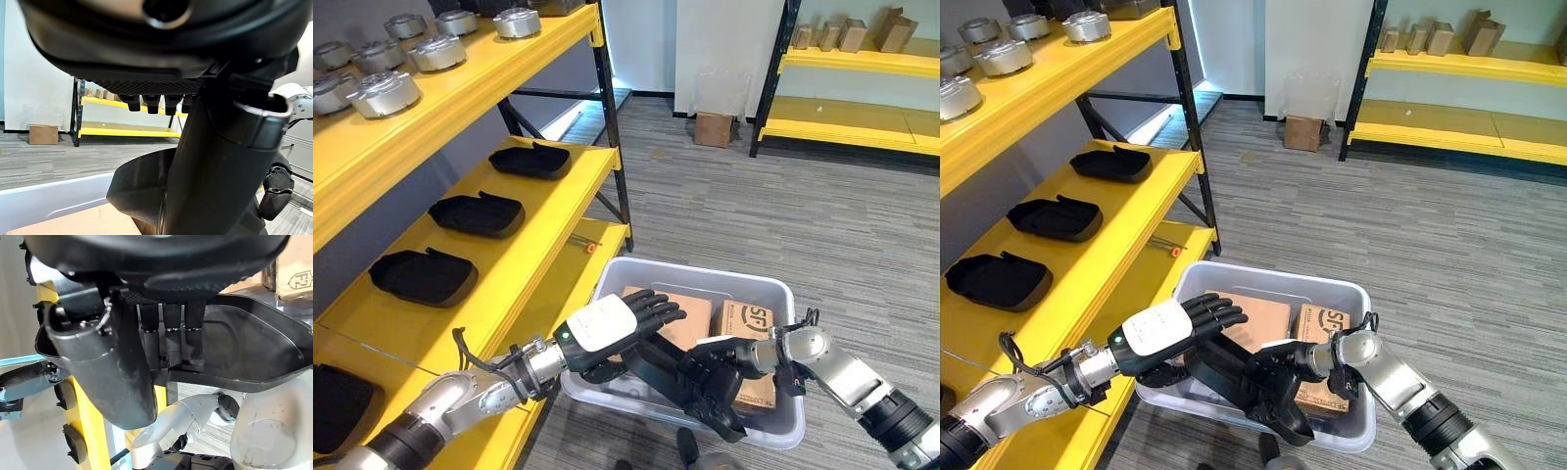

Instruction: Move parts from the plastic box to the shelf.

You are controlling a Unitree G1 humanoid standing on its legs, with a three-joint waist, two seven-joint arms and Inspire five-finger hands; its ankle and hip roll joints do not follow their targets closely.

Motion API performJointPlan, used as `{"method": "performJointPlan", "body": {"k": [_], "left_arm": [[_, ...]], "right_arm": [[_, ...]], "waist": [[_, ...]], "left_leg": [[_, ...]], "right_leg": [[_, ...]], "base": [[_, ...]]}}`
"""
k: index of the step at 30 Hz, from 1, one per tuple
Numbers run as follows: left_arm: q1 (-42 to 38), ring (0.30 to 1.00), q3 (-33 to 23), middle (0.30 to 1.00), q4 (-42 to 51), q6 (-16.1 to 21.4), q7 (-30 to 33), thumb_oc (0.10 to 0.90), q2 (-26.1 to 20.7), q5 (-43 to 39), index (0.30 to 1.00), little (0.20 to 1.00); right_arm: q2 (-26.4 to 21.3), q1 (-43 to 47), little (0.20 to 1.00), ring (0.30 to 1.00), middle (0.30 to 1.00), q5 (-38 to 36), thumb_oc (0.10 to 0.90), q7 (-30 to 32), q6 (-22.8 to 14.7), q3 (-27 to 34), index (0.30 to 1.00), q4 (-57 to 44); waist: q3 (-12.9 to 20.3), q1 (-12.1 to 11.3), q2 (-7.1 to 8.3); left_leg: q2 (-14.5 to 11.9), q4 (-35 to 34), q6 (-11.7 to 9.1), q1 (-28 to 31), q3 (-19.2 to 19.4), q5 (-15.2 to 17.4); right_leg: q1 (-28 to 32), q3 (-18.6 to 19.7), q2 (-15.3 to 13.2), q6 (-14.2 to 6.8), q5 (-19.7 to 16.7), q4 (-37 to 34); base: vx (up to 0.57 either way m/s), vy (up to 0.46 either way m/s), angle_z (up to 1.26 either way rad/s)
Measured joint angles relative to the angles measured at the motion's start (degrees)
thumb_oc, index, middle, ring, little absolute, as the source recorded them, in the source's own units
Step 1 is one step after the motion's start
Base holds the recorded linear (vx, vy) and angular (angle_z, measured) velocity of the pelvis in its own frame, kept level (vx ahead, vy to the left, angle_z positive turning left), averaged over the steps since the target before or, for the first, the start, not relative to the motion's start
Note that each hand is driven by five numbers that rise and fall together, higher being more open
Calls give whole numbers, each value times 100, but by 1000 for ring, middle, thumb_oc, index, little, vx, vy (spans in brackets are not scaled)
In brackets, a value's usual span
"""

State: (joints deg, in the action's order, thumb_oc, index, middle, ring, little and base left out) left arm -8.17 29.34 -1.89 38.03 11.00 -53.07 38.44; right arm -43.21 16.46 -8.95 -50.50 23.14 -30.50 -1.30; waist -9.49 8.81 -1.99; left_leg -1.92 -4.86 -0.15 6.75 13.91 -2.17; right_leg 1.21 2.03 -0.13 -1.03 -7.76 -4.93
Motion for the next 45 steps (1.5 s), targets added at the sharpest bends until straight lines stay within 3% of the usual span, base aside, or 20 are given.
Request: {"method": "performJointPlan", "body": {"k": [13,21,28,45], "left_arm": [[-276,1000,533,1000,9,103,-541,900,24,-210,1000,1000],[-463,1000,783,1000,-41,96,-641,900,124,-208,1000,1000],[-713,1000,1119,1000,-113,87,-675,900,271,-196,1000,1000],[-720,1000,1143,1000,-450,65,-483,900,516,-2,1000,1000]], "right_arm": [[1,-4,300,300,300,721,400,-275,-52,-92,300,267],[22,-3,300,300,300,1099,400,-301,-283,-322,300,457],[15,39,300,300,300,1111,400,-274,-417,-452,300,652],[46,151,300,300,300,1120,400,-192,-484,-553,300,865]], "waist": [[1,94,-36],[2,191,-96],[5,218,-101],[9,203,-105]], "left_leg": [[1,1,0,11,63,0],[0,1,2,31,109,3],[-3,1,2,37,135,3],[-1,1,2,58,133,3]], "right_leg": [[-8,40,4,-5,0,2],[3,60,7,-6,-1,2],[-1,74,11,-8,-4,2],[19,75,11,-14,-10,3]], "base": [[0,0,-1],[0,0,0],[0,0,0],[0,0,0]]}}
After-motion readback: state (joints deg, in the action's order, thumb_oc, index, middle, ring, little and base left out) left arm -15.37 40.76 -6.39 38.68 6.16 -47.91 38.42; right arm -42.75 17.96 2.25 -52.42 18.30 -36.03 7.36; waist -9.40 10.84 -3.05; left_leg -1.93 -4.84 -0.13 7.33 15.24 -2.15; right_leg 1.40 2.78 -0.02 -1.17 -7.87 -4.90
